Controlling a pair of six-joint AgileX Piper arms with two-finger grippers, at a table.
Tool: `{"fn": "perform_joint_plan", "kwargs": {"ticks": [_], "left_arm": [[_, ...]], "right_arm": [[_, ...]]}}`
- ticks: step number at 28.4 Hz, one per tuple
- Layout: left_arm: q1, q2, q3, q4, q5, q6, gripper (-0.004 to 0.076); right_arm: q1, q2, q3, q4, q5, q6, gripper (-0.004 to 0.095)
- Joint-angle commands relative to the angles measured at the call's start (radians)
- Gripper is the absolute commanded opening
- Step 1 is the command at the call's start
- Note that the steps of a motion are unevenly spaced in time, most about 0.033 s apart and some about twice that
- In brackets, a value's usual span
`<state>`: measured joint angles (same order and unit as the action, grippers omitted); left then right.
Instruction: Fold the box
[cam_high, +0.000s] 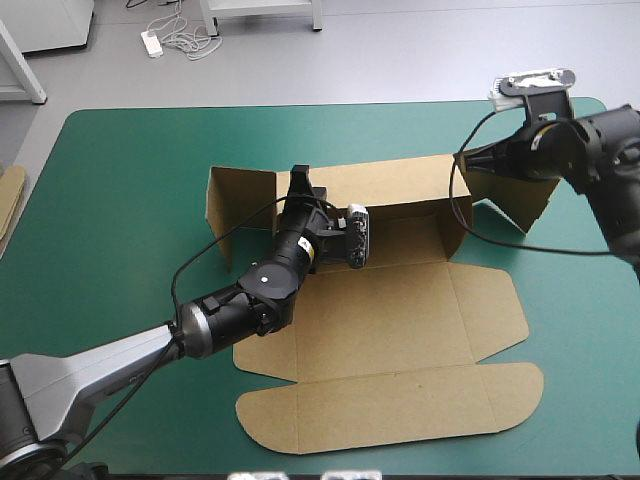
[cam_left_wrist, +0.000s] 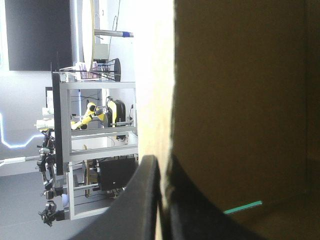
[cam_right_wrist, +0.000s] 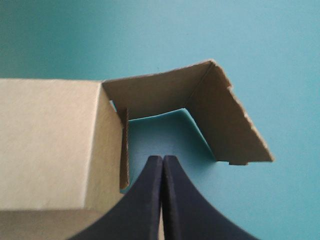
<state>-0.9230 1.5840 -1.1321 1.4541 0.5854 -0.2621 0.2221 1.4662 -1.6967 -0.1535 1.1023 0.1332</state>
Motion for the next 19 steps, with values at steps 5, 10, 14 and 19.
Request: {"fn": "perform_joint_plan", "kwargs": {"ticks": [5, 10, 14, 19], "left_arm": [[-0.01, -0.042, -0.024, -0.096, 0.007, 0.043, -0.0001], [-0.01, -0.042, -0.024, -0.137, 0.007, 0.076, -0.0001], [-0.01, -0.042, -0.024, -0.139, 0.007, 0.076, -0.0001], [-0.01, -0.042, -0.024, -0.139, 0.019, 0.076, -0.0001]], "right_arm": [[-0.069, 0.224, -0.311, 0.022, 0.05, -0.049, -0.0019], [-0.112, 0.375, -0.503, 0.064, 0.103, -0.076, -0.0019], [-0.119, 0.469, -0.622, 0.071, 0.126, -0.088, -0.0019], [-0.119, 0.557, -0.676, 0.092, 0.127, -0.095, -0.0019]]}}
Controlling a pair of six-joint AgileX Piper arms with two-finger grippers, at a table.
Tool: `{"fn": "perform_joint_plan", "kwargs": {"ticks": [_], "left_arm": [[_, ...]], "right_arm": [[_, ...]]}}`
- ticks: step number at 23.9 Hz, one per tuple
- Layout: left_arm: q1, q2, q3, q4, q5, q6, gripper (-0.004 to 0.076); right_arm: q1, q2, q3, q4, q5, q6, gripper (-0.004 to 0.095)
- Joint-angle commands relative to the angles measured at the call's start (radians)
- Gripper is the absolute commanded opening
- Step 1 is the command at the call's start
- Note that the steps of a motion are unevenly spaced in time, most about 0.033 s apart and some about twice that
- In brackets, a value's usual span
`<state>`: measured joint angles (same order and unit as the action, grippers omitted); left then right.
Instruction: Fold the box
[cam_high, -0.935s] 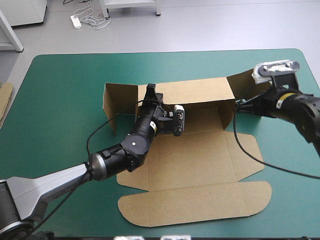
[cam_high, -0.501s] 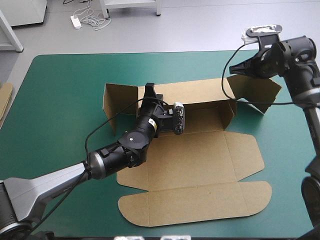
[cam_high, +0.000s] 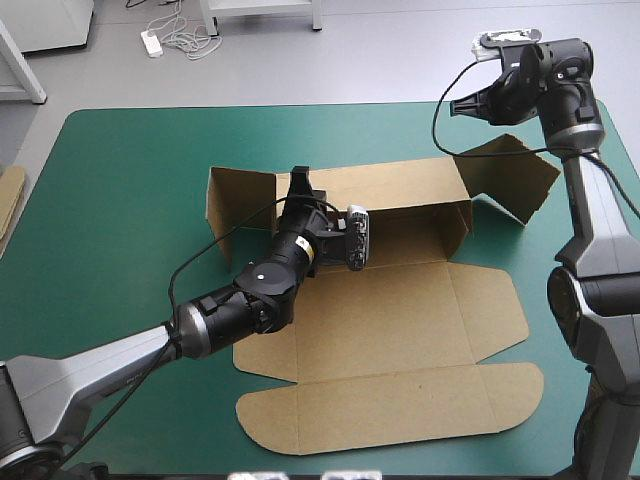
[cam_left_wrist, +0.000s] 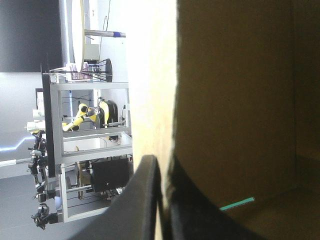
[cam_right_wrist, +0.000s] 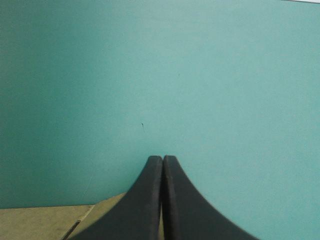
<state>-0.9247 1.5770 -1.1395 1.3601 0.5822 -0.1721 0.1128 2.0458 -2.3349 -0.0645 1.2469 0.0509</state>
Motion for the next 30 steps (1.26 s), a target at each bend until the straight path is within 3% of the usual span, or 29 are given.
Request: {"fn": "perform_joint_plan", "kwargs": {"ticks": [1, 8, 14, 30], "left_arm": [[-0.008, -0.035, -0.017, -0.045, 0.027, -0.014, -0.0001], [0.012, -0.033, -0.032, -0.086, 0.038, -0.01, -0.0001], [0.039, -0.033, -0.084, -0.146, 0.03, 0.058, -0.0001], [0.039, -0.029, -0.084, -0.147, 0.022, 0.06, -0.0001]], "right_arm": [[-0.009, -0.004, -0.038, 0.012, -0.001, -0.013, -0.0019], [-0.009, -0.018, -0.021, 0.104, 0.001, -0.02, -0.0019], [-0.009, -0.096, 0.115, 0.065, 0.001, -0.02, -0.0019], [-0.007, -0.262, 0.412, 0.12, 0.001, -0.024, -0.0018]]}}
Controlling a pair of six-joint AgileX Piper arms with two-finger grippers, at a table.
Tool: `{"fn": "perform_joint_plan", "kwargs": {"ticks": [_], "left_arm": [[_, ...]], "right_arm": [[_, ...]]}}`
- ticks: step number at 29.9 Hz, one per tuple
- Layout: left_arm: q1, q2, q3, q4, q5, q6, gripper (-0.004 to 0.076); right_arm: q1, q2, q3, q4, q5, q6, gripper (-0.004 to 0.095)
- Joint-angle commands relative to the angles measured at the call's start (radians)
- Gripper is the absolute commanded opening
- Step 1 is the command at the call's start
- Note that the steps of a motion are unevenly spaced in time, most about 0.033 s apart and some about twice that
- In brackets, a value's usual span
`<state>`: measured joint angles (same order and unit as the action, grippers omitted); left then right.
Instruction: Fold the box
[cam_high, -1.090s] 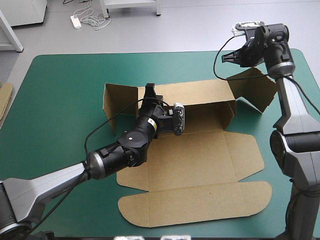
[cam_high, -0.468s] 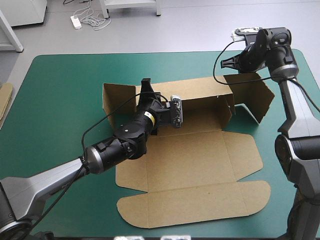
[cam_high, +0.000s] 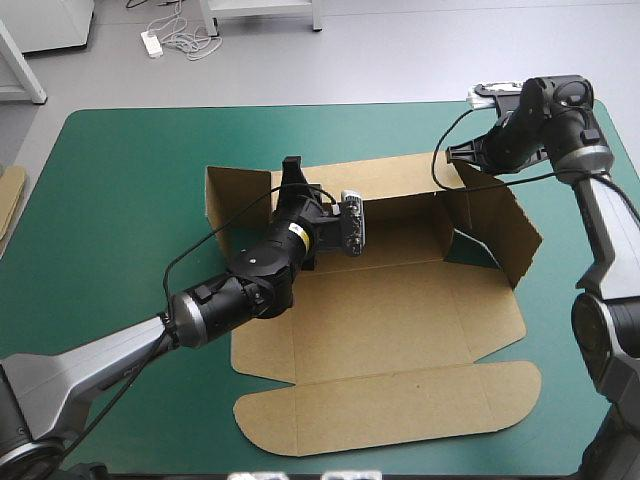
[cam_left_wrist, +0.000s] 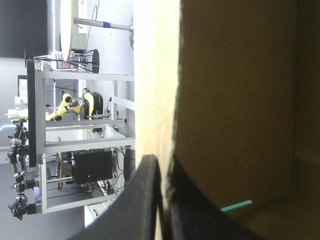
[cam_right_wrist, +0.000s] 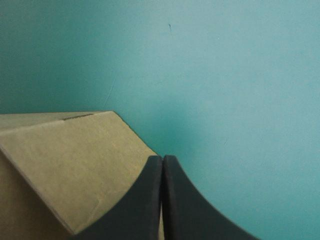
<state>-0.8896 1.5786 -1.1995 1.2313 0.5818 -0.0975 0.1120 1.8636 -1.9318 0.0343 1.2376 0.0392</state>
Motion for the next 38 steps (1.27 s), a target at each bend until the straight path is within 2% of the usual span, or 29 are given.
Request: {"fn": "perform_joint_plan", "kwargs": {"ticks": [1, 15, 38], "left_arm": [[0.004, -0.031, -0.024, -0.018, 0.018, -0.014, -0.0001], [0.006, -0.031, -0.024, -0.022, 0.018, -0.006, -0.0001], [0.006, -0.025, -0.024, -0.044, -0.002, -0.006, -0.0001]], "right_arm": [[-0.006, -0.086, 0.019, 0.024, 0.01, -0.012, -0.0019], [-0.006, -0.195, 0.239, 0.031, 0.01, -0.007, -0.0018], [-0.004, -0.359, 0.482, 0.068, 0.008, -0.028, -0.0017]]}}
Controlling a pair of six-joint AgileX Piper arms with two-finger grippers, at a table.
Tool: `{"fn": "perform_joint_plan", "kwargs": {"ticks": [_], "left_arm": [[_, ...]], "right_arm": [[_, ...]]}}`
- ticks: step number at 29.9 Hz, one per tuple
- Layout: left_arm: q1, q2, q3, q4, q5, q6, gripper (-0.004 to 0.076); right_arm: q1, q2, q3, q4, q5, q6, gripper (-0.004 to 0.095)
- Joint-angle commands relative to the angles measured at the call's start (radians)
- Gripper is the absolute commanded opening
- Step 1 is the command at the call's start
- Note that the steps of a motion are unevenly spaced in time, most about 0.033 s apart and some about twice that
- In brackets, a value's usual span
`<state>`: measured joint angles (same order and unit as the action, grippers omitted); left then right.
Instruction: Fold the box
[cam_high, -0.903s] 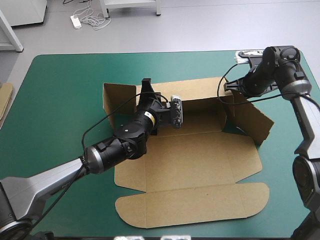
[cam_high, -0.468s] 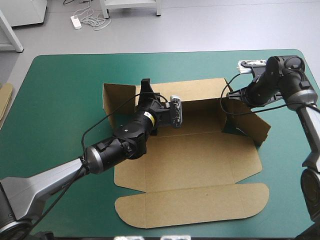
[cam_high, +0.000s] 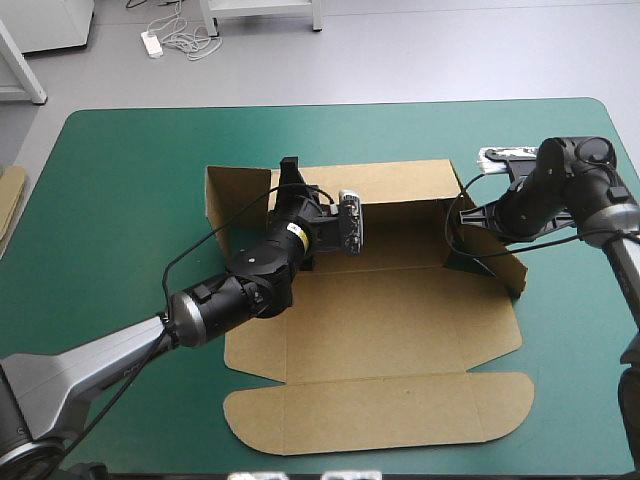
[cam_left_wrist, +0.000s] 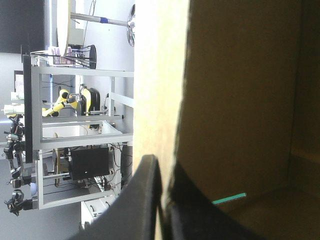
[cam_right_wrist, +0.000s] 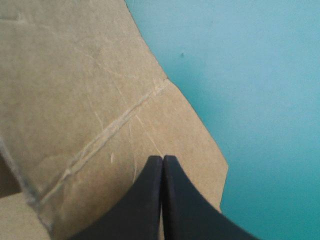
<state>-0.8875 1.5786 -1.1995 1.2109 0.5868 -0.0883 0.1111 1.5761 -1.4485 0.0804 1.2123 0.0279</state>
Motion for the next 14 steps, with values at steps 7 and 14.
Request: {"fn": "perform_joint_plan", "kwargs": {"ticks": [7, 14], "left_arm": [[0.004, -0.023, -0.022, -0.024, -0.005, -0.015, -0.0001], [0.004, -0.023, -0.022, -0.026, -0.007, -0.015, -0.0001]], "right_arm": [[-0.002, -0.115, 0.083, 0.071, 0.007, -0.039, -0.0017], [0.057, -0.154, 0.132, 0.114, -0.005, -0.045, -0.0017]]}}
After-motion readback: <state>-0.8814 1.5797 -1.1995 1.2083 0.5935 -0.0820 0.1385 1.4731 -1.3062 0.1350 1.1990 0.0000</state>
